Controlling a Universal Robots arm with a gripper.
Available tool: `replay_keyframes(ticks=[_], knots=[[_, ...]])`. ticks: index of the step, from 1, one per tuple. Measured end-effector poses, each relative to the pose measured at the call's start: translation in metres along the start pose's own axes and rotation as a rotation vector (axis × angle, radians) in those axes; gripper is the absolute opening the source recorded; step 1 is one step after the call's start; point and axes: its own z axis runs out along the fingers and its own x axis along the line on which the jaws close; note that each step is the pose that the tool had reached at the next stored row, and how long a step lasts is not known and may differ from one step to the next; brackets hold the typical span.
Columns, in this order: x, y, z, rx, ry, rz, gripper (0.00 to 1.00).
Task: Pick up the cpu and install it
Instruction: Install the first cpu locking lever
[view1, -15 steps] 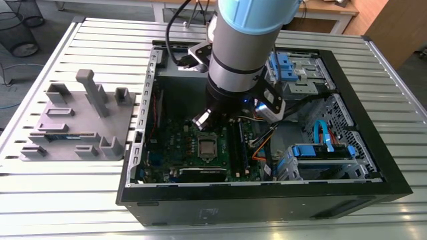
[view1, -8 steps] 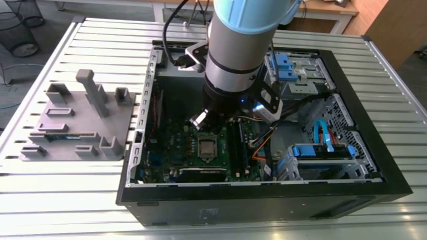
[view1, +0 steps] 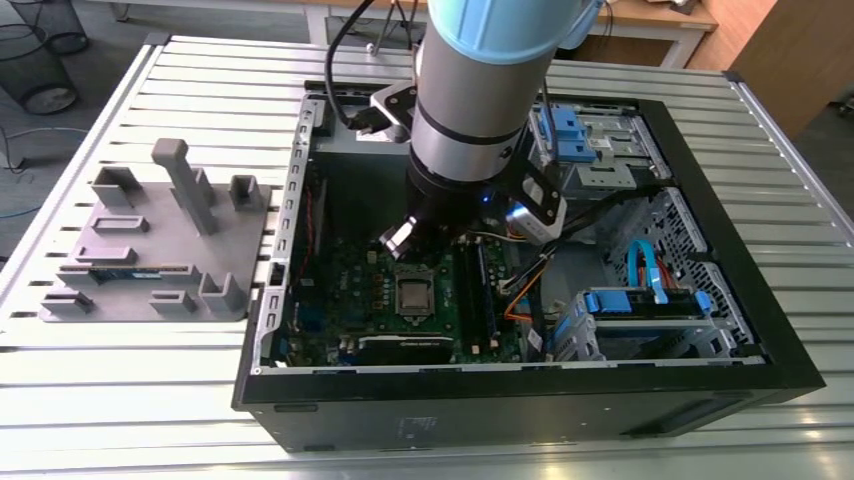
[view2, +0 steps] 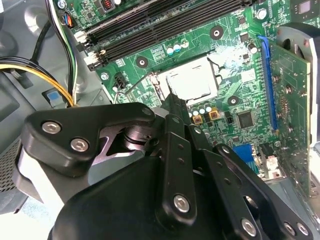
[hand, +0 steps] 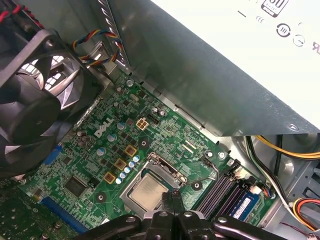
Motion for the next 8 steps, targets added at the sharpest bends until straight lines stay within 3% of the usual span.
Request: replay_keyframes(ticks=[8], knots=[[0.0,0.0,-0.0003,0.0002,0.0003,0.0,0.11]])
